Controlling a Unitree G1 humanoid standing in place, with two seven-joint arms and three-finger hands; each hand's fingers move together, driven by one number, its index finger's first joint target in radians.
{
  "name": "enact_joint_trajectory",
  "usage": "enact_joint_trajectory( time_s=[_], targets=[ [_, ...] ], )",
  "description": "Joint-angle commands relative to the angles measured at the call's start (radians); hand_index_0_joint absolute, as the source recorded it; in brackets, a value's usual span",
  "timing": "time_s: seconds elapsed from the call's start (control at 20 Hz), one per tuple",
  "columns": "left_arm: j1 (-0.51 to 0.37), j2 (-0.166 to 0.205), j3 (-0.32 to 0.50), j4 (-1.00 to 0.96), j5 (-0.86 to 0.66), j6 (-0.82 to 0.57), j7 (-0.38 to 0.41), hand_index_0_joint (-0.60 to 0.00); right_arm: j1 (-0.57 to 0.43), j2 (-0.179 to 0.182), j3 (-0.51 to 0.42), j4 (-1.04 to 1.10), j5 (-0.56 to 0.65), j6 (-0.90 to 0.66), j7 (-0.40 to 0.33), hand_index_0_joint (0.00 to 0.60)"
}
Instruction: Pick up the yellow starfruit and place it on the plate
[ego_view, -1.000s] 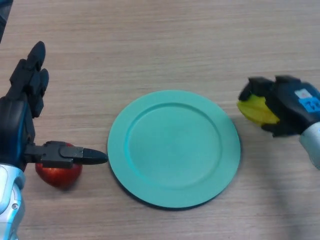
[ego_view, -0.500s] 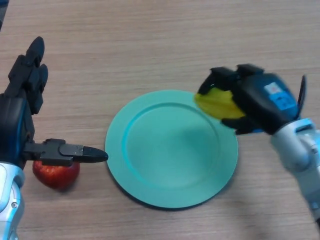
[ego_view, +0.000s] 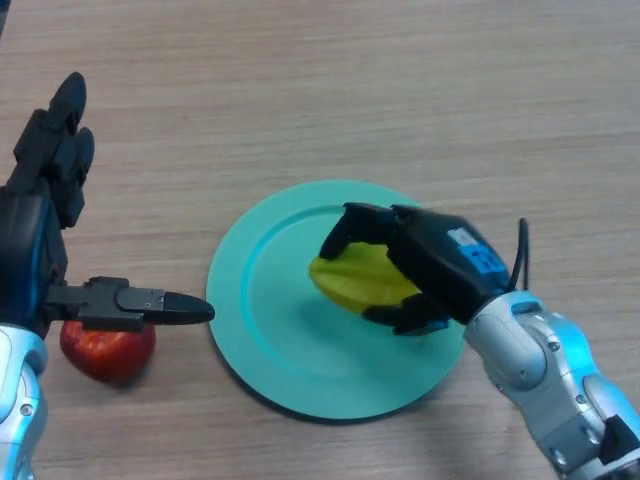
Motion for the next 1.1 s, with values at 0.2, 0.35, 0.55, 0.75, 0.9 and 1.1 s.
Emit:
enact_joint_trajectory(
  time_s=[0.2, 0.35, 0.55, 0.75, 0.9, 1.1],
  targets=[
    [-0.017, 0.029, 0.067, -0.077, -0.009, -0.109, 0.04, 0.0, -0.02, -0.002, -0.059, -0.104, 0.045, -0.009, -0.035, 0.3],
    [-0.017, 0.028, 0.057, -0.099, 0.016, -0.093, 0.028, 0.0, -0.022, -0.002, -0.083, -0.162, 0.076, 0.011, -0.044, 0.0],
    [-0.017, 0.024, 0.049, -0.108, 0.03, -0.096, 0.023, 0.0, -0.003, -0.002, -0.093, -0.243, 0.115, 0.071, -0.02, 0.0],
    [-0.046, 0.03, 0.047, -0.128, 0.022, -0.05, 0.025, 0.0, 0.029, -0.002, -0.159, -0.383, 0.191, 0.123, 0.015, 0.0],
    [-0.055, 0.024, 0.032, -0.123, -0.003, -0.026, 0.032, 0.0, 0.056, -0.006, -0.254, -0.504, 0.233, 0.158, 0.072, 0.0],
    [-0.051, 0.019, 0.019, -0.102, -0.023, -0.034, 0.023, 0.0, 0.105, -0.067, -0.368, -0.62, 0.402, 0.219, 0.083, 0.0]
  ],
)
